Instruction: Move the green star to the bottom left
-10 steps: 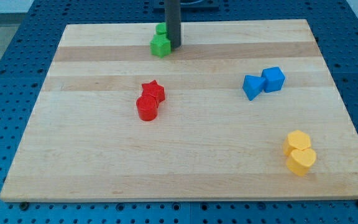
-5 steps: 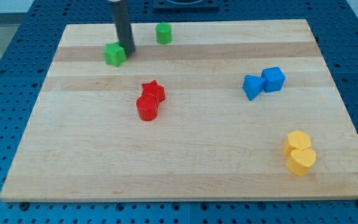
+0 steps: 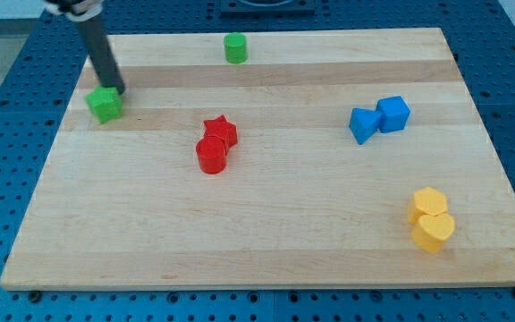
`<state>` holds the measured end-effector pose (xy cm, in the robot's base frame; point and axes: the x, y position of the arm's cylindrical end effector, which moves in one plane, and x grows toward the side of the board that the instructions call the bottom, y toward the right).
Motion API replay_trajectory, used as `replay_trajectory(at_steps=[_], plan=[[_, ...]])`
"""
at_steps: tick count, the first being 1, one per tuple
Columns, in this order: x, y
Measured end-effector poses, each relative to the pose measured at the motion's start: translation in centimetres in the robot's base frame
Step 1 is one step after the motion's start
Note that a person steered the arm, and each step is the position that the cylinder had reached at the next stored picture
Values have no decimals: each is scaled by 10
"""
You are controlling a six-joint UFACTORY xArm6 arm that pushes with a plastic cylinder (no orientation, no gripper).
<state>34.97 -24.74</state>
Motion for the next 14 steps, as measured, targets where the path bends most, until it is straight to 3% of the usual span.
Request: replay_trajectory(at_steps=[1, 3, 4, 6, 7, 8, 9, 10, 12, 13, 14], plan=[[56, -25], [76, 42], [119, 14], [58, 11], [60, -23], [107, 23], [124, 40], [86, 52], [86, -27], [120, 19], [154, 28]])
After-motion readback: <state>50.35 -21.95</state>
